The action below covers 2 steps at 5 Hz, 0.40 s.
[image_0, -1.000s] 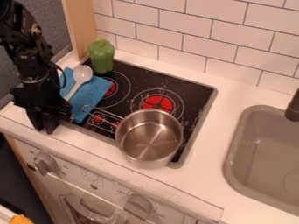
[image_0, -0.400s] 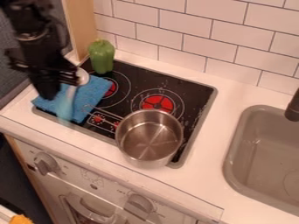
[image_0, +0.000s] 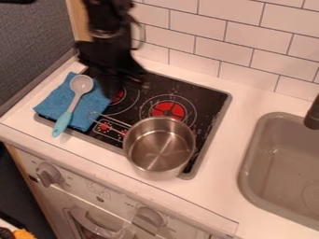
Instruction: Move the ladle to the right side of burner.
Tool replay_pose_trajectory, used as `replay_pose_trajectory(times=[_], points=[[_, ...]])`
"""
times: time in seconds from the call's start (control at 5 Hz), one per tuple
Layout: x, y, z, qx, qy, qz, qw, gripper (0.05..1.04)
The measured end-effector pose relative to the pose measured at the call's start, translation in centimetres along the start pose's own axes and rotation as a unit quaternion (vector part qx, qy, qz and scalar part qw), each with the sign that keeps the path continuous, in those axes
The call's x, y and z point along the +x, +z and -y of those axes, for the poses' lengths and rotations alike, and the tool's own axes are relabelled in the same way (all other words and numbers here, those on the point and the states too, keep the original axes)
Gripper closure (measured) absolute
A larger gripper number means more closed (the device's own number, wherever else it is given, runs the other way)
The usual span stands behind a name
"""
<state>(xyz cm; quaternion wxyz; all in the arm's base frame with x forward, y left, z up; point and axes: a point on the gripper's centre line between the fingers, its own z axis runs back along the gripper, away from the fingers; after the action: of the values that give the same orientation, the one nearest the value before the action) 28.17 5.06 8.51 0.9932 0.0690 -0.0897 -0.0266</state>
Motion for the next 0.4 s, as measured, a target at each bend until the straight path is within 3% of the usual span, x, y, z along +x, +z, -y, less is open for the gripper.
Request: replay_pose_trajectory(times=[0.2, 0.4], points=[[-0.3, -0.2, 0.0, 0.01, 0.025, -0.005, 0.9996, 0.863], [-2.8, -1.5, -2.4, 0.006, 0.073, -0.029, 0.9969, 0.606]])
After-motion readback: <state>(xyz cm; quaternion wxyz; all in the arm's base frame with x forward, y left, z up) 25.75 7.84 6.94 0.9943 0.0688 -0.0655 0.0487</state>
